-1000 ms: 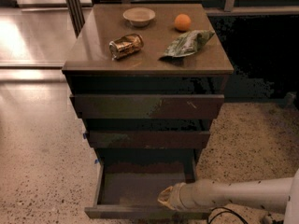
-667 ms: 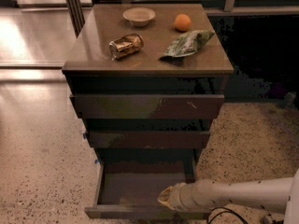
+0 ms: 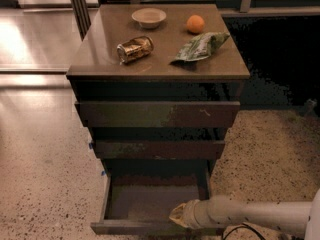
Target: Close bottom drawer
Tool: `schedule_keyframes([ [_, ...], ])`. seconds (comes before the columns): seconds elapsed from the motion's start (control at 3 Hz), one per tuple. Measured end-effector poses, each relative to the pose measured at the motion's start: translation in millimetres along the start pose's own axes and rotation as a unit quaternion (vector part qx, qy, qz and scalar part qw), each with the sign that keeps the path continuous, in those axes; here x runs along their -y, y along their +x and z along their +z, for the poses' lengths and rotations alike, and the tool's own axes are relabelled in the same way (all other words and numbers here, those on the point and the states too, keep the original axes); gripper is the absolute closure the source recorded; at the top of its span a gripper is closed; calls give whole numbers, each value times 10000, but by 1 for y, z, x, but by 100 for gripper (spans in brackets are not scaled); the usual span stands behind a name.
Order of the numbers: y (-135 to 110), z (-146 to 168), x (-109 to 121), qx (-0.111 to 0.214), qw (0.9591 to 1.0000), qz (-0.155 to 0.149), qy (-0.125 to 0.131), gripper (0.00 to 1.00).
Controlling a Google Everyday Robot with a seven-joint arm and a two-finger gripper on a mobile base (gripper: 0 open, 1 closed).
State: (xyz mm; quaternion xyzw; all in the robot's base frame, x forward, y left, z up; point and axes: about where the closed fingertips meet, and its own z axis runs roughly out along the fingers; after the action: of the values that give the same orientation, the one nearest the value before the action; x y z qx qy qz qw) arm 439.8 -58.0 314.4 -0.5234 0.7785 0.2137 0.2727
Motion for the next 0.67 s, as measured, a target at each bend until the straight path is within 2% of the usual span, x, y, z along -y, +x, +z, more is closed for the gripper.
schedule_keyframes([
  [0.33,35,40,-8,-60,9989,318,-341,100],
  [0.67,55,66,-16,-168,9968,495,-599,100],
])
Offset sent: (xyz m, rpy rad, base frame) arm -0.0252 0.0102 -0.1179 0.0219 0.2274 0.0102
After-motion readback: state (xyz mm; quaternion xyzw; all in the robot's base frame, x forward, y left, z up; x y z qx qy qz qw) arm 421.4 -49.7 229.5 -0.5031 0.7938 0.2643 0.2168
